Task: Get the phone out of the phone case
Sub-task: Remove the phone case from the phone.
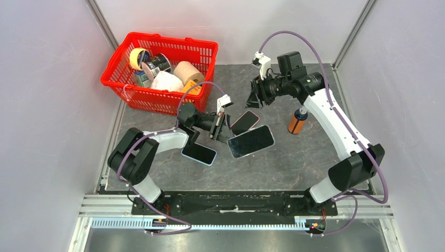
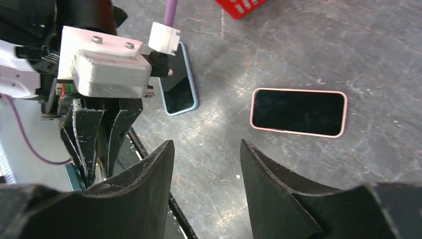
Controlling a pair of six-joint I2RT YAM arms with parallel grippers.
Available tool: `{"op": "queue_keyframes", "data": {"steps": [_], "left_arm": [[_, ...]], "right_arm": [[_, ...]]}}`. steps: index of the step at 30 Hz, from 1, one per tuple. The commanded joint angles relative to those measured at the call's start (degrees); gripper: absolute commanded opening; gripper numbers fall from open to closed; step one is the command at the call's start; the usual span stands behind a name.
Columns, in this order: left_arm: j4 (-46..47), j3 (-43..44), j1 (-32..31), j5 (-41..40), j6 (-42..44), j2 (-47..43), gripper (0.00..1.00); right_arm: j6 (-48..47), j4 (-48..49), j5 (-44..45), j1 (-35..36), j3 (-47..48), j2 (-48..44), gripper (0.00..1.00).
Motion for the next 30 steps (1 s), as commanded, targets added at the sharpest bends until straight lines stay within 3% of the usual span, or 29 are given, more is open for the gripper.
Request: {"op": "queue_keyframes", "data": {"steps": [1, 5, 8, 11, 13, 19, 22, 30], "left_arm": [[-9.5, -0.6, 2.3, -1.1, 10.4, -4.3, 0.02], [-25.3, -0.1, 3.4, -2.4, 23.6, -6.3, 0.02], [-47.1, 2.9, 4.3, -4.4, 39.6, -8.0, 0.02], [-74.9, 9.4, 4.3, -8.5, 62.9, -8.9, 0.02], [-83.8, 12.2, 4.6, -10.6, 70.4, -8.6, 0.02], [-82.5, 11.9, 5.8, -20.0, 67.7, -10.2, 0.02], [-81.8, 12.3, 6.5, -23.7, 65.2, -10.6, 0.02], [-83.7, 15.4, 7.1, -35.1, 57.4, -9.4, 0.02]], "right_arm": [[-1.6, 3.5, 4.8, 0.1, 3.5, -0.5, 0.60], [-2.5, 2.8, 3.6, 0.1, 4.0, -0.8, 0.61], [-6.5, 0.0, -0.5, 0.1, 5.7, -1.0, 0.62], [-13.2, -5.4, -5.7, 0.7, 7.5, -1.2, 0.65], [-16.5, -8.2, -4.5, 2.7, 7.9, -1.4, 0.66], [-14.7, -3.3, 6.2, 9.4, 2.0, -3.8, 0.68], [-11.3, -0.5, 10.6, 10.6, 0.4, -3.7, 0.78], [-2.0, 7.9, 18.4, 12.1, -6.3, -2.7, 0.84]]}}
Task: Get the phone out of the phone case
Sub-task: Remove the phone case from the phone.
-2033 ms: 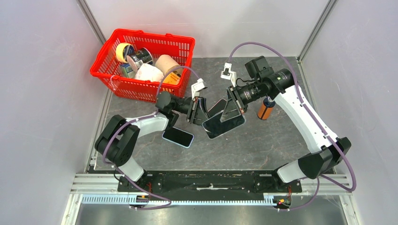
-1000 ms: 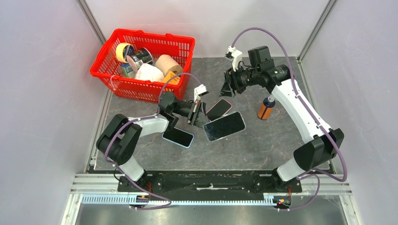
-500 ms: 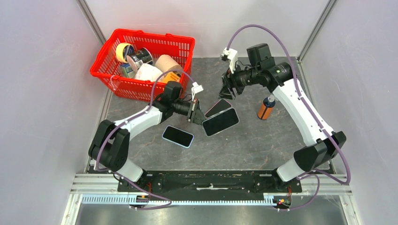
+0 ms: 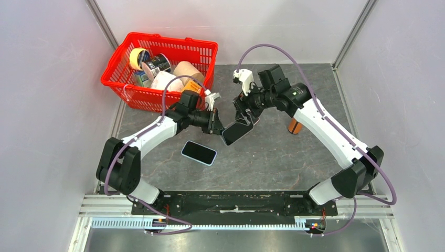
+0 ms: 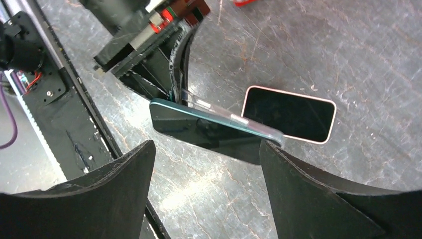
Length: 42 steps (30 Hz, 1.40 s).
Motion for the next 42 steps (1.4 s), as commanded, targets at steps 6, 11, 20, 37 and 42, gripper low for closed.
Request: {"op": "queue_keyframes", "data": {"steps": [6, 11, 20, 37, 42], "left_arm": [[0.6, 7.4, -0.1, -14.1, -9.7, -1.7, 0.02], [-3.2, 12.7, -0.6, -21.1, -12.8, -0.6, 0.02], [-4.8, 13.9, -1.1, -25.2, -19.1, 1.5, 0.02], [-3.3, 10.9, -3.0, -26.1, -24.2, 0.5, 0.02], [-1.2, 10.3, -3.4, -24.8, -28.1, 1.5, 0.02]], "right_arm": [[11.5, 11.3, 8.0, 1.4, -8.3, 0.8, 0.89], [12.1, 11.9, 8.5, 2.4, -8.0, 2.2, 0.92], [13.7, 13.3, 12.3, 4.0, -6.4, 5.7, 0.92], [14.5, 14.3, 16.4, 4.9, -5.1, 7.9, 0.87], [14.7, 14.3, 18.3, 5.3, -5.5, 8.7, 0.85]]}}
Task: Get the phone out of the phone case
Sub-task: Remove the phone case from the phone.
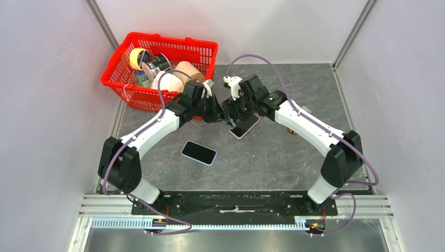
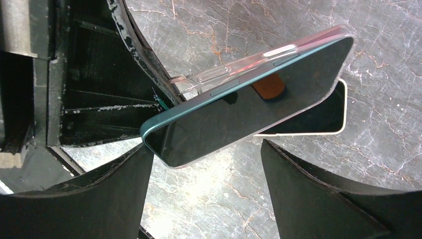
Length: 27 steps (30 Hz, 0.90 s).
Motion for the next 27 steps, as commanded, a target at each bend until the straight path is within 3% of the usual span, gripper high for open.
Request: {"op": "queue_keyframes", "data": {"steps": [1, 12, 22, 27], "left_arm": [[5.5, -0.3, -0.9, 2.2, -5.9, 0.4, 0.02], [8.4, -2.6, -1.8, 3.9, -11.0, 1.6, 0.02], [19.5, -9.3, -1.7, 9.1, -20.1, 1.8, 0.02], [18.9, -8.7, -1.8, 8.3, -15.1, 1.4, 0.02]], "right_arm": [[0.4, 2.0, 3.1, 0.6, 2.0, 1.3, 0.85], [-1.4, 3.0, 15.0, 2.1, 2.2, 2.4, 0.76], [-6.9, 8.8, 24.9, 5.6, -2.3, 1.1, 0.62], [-9.6, 10.1, 23.8, 6.5, -4.5, -2.2, 0.63]]}}
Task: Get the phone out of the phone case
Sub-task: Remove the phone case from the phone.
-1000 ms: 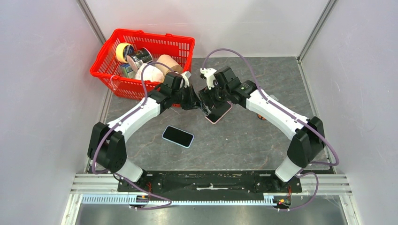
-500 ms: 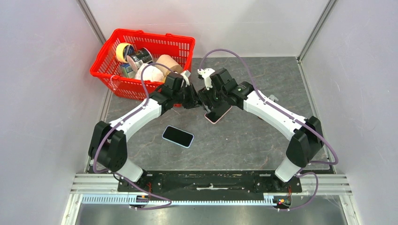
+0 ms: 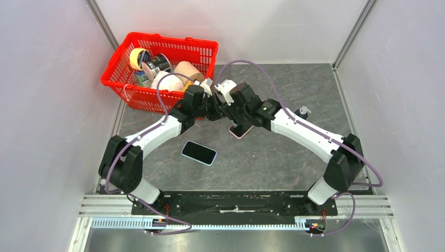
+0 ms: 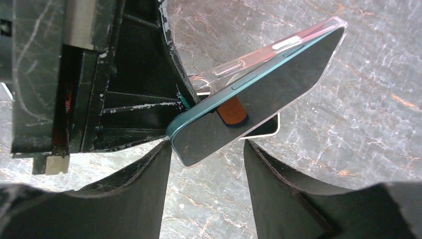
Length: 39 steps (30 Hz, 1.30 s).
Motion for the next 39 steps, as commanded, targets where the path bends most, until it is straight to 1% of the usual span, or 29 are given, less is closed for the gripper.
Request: {"op": "queue_keyframes", "data": {"steps": [1, 3, 6, 10, 12, 14, 17, 20, 23, 26, 32, 36, 39], "left_arm": [[-2.8, -0.2, -0.8, 9.8, -5.9, 0.8, 0.02], [-5.2, 1.2, -0.8, 8.2, -0.3, 0.5, 0.02], [-6.1, 2.2, -0.9, 7.5, 6.7, 0.0, 0.02], [-9.6, 4.0, -0.8, 8.6, 16.5, -0.1, 0.02], [-11.6, 5.1, -0.8, 11.0, 21.6, 0.1, 0.02], [-14.5, 6.5, -0.9, 14.0, 27.0, 0.6, 0.02], [-21.7, 9.4, -0.9, 19.1, 36.3, 1.9, 0.02], [-27.7, 11.6, -0.8, 23.3, 45.1, 2.5, 0.02], [-31.7, 12.9, -0.8, 26.4, 52.5, 2.2, 0.02], [-35.1, 14.1, -0.8, 29.0, 57.8, 1.8, 0.02], [-39.6, 16.0, -0.9, 32.3, 64.0, 1.4, 0.02], [-41.0, 16.8, -0.9, 33.5, 66.6, 1.2, 0.02], [-41.2, 16.8, -1.1, 34.5, 66.9, 1.0, 0.02]], "right_arm": [[-3.2, 4.9, 1.9, 0.0, -1.7, -1.5, 0.67], [-3.3, 3.1, -0.7, 0.0, -0.7, -3.1, 0.71], [-4.9, 0.2, -4.6, -0.2, 1.0, -5.3, 0.77], [-9.8, -4.1, -13.0, -1.0, 4.5, -8.0, 0.79], [-13.5, -8.2, -18.4, -1.4, 7.0, -8.7, 0.79], [-20.3, -14.2, -24.5, -1.5, 9.5, -9.1, 0.79], [-29.0, -22.4, -30.8, -1.5, 13.0, -9.5, 0.80], [-33.6, -28.6, -35.8, -1.5, 15.4, -8.5, 0.81], [-35.1, -31.7, -40.0, -1.5, 15.7, -7.4, 0.81], [-35.6, -31.9, -42.9, -1.4, 13.9, -6.7, 0.80], [-36.0, -30.9, -45.7, -0.9, 11.7, -5.3, 0.80], [-36.2, -29.9, -46.0, 0.0, 10.9, -4.5, 0.79], [-36.0, -28.2, -45.5, 0.9, 9.5, -4.3, 0.79]]}}
